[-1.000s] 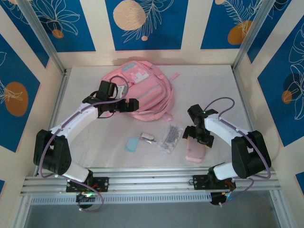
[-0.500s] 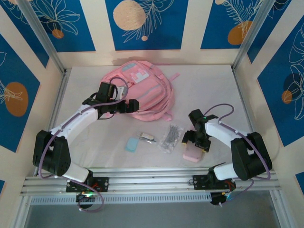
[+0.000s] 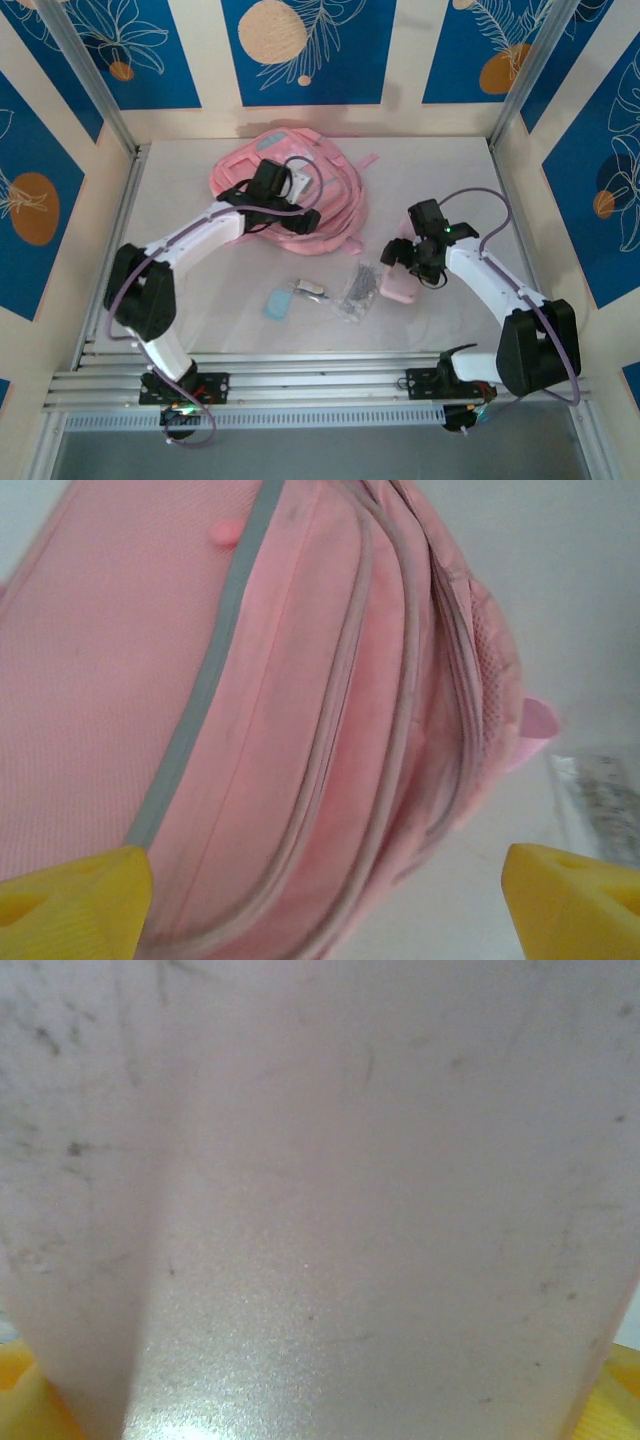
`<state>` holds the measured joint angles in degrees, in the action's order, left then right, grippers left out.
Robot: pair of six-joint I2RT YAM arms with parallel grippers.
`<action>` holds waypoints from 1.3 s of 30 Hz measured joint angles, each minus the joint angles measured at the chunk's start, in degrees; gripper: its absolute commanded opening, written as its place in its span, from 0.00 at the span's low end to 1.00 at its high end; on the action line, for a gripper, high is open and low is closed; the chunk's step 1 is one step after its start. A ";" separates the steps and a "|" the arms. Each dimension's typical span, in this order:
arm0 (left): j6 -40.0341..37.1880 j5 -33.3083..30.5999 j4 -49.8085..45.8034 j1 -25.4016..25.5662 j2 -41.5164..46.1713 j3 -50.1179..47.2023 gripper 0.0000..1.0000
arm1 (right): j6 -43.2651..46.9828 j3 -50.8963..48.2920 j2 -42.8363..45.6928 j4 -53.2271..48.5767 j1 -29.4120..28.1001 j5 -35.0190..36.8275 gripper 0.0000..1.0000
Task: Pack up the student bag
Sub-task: Pick up the pencil case from the bottom-right of the table, then open the student bag at the top-center of the table.
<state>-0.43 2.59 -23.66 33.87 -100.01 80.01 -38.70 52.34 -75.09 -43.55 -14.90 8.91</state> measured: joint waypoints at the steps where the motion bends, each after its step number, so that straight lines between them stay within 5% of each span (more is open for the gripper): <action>1: -1.53 -1.77 -0.15 1.05 -1.66 1.44 0.91 | 0.39 1.16 -0.94 0.50 0.50 -0.37 0.76; 16: -11.39 -22.08 -2.32 5.33 -18.23 12.63 0.93 | 2.27 4.70 -5.86 7.69 3.23 -6.23 0.72; 18: -12.11 -23.76 -2.32 5.33 -19.39 13.66 0.79 | 2.27 4.04 -5.86 8.46 3.58 -7.13 0.69; 21: -12.28 -24.06 -2.62 5.27 -20.26 14.82 0.45 | 2.25 3.23 -5.86 9.14 3.98 -8.20 0.67; 22: -12.24 -24.04 -3.02 5.14 -20.39 15.28 0.26 | 2.27 3.08 -5.86 9.42 4.07 -8.55 0.66; 23: -12.07 -23.85 -3.45 4.92 -20.44 15.74 0.00 | 2.27 3.06 -5.86 9.57 4.11 -9.01 0.66; 28: -9.88 -19.12 -7.19 3.15 -20.28 18.84 0.00 | 2.21 3.06 -5.88 11.32 3.89 -11.82 0.67; 39: 3.15 4.39 -14.10 -7.19 -14.71 24.83 0.00 | -3.54 16.33 -18.93 18.75 -2.38 -18.60 0.67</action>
<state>2.72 6.98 -37.76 26.68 -114.72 104.84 -42.24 68.66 -94.02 -24.80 -17.28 -9.69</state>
